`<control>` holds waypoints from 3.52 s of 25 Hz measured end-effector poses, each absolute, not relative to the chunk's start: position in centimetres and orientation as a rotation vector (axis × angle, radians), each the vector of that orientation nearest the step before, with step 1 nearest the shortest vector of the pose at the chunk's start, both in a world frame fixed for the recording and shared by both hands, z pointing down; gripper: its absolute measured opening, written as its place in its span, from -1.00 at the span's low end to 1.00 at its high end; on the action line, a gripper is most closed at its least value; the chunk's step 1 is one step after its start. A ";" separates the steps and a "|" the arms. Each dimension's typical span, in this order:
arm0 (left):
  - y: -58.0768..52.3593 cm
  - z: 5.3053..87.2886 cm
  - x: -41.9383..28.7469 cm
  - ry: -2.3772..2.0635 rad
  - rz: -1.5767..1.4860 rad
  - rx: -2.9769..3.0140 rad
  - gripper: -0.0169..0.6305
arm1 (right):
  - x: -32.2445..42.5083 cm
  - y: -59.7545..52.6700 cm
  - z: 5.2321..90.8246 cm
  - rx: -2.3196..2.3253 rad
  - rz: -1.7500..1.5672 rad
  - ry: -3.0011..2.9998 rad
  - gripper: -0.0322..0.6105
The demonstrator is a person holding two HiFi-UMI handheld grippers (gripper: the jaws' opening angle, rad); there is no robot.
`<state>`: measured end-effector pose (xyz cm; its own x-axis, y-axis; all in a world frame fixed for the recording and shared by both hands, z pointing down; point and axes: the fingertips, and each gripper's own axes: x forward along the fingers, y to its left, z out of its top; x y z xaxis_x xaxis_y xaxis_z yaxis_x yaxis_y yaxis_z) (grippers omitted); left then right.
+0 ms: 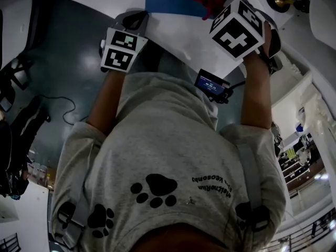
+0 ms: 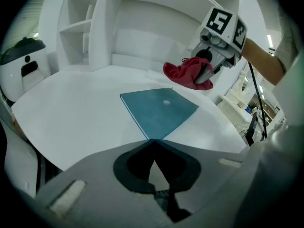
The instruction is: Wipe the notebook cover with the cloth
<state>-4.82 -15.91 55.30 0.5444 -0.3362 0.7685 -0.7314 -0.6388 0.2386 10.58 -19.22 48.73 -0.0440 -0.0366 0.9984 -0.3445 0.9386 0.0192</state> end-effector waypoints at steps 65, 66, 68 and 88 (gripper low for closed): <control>-15.8 52.5 -5.9 -0.916 0.953 2.263 -0.95 | 15.2 -13.0 48.1 0.691 0.667 -1.723 -0.73; -16.1 51.6 -5.8 -0.934 0.929 2.277 -0.95 | 14.4 -13.5 47.2 0.743 0.664 -1.763 -0.73; -16.9 49.4 -5.6 -0.977 0.873 2.317 -0.95 | 13.1 -14.6 45.4 0.847 0.643 -1.839 -0.73; -19.5 25.5 -3.9 -1.356 0.259 2.710 -0.95 | 7.6 -17.8 21.7 1.699 0.043 -2.419 -0.72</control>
<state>-3.88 -19.50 25.52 0.5892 -0.7839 0.1960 -0.8009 -0.5986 0.0134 7.63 -17.84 21.66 -0.3280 -0.9298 0.1673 -0.9351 0.3447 0.0826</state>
